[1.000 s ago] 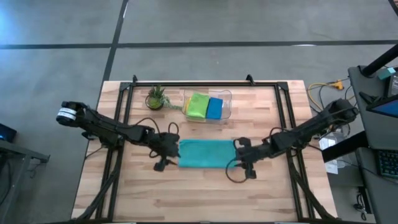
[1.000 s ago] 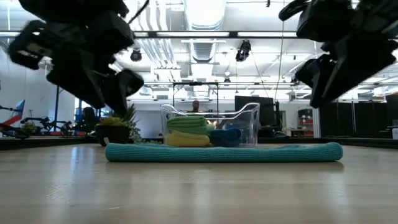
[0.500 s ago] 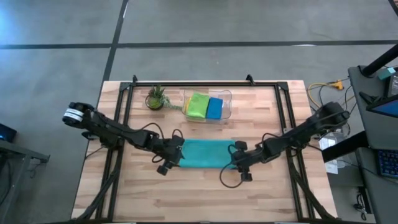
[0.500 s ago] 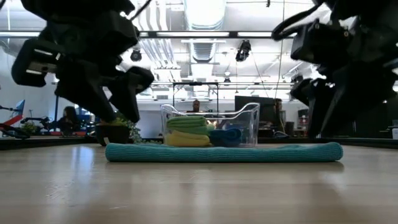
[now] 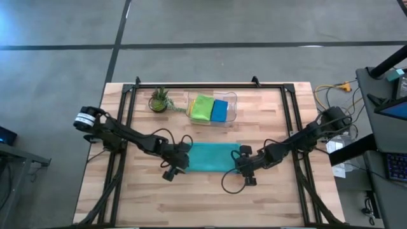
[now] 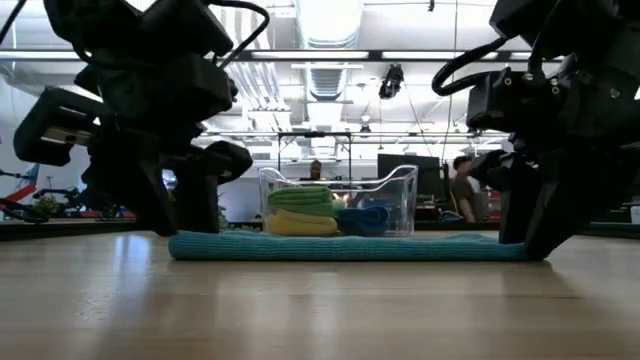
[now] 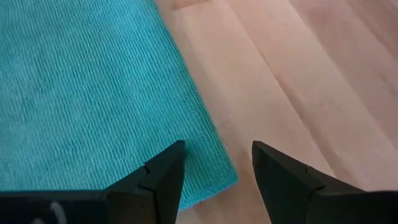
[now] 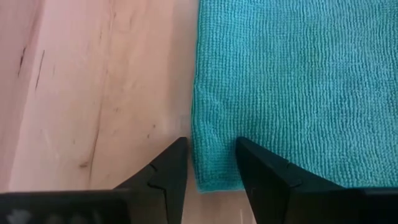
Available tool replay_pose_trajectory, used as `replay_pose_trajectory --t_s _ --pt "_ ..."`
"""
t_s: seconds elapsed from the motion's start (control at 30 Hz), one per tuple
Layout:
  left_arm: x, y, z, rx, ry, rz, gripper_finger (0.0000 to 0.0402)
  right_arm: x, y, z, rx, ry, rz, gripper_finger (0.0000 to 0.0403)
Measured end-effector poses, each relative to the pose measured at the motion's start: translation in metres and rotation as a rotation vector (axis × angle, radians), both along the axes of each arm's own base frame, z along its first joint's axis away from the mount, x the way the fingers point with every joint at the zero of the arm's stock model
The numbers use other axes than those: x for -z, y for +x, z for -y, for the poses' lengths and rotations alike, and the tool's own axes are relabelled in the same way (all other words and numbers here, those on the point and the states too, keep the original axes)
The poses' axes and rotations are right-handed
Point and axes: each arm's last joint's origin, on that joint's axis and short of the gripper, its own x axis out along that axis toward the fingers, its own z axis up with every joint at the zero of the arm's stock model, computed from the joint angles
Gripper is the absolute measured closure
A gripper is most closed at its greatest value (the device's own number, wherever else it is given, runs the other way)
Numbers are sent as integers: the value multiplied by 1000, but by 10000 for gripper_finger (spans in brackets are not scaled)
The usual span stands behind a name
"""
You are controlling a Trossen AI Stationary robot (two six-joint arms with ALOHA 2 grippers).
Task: Fold microfiber towels
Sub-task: Fold the light blue microfiber towel
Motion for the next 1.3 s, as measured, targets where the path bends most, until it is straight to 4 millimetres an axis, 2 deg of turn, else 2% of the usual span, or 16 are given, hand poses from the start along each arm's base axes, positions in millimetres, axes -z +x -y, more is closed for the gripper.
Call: replay_pose_trajectory --t_s 0.23,0.33,0.53,0.67,0.73,0.97,1.13,1.3 --pt "10 2 0 -53 31 -35 231 -1 -1 1 -1 1 -3 282" --pt "13 3 -2 -116 73 -32 243 -1 -1 1 9 3 -9 291" --pt "15 4 -3 -158 90 -41 317 0 -3 2 21 1 -31 324" --pt "12 1 -4 -160 97 -55 379 -2 -6 3 38 5 -53 364" --pt "9 -2 -5 -159 100 -70 395 -4 -8 4 49 9 -59 384" --pt "-12 -14 -7 -161 92 -56 399 -25 -13 6 65 65 -11 393" --pt "-31 -19 -7 -177 10 -4 400 -43 -16 4 48 196 11 394" --pt "-38 -23 -7 -187 -24 12 400 -55 -18 4 67 252 39 394"
